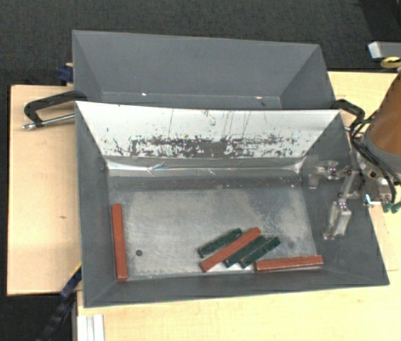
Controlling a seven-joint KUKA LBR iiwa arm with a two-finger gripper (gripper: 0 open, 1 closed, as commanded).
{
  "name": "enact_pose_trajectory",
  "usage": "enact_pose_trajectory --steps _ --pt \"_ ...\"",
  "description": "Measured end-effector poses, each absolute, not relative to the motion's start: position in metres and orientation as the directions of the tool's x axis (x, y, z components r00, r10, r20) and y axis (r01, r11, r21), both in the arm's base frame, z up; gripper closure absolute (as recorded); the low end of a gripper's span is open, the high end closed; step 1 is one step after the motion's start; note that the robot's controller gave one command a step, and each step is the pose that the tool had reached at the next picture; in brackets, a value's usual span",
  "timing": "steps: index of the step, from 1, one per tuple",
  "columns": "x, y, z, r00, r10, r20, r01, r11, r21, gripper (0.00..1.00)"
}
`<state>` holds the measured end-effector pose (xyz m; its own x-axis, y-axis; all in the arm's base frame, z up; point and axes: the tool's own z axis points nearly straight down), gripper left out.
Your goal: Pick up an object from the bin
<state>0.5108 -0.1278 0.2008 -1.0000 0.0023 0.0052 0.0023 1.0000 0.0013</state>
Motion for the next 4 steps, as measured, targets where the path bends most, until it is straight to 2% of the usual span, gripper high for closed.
enact_pose_trajectory --steps 1,2,3,4 --pt "0.513 -0.127 0.205 -1.0 0.0 -0.003 0.0 1.0 0.0 0.0" --pt "0.518 -0.11 0.165 -0.999 -0.039 -0.011 -0.039 0.999 -0.003 0.0" --pt "0.511 -0.107 0.104 -0.988 -0.153 -0.006 -0.153 0.988 -0.001 0.0" --pt "0.495 -0.048 0.073 -0.942 -0.335 0.0 -0.335 0.942 0.002 1.0"
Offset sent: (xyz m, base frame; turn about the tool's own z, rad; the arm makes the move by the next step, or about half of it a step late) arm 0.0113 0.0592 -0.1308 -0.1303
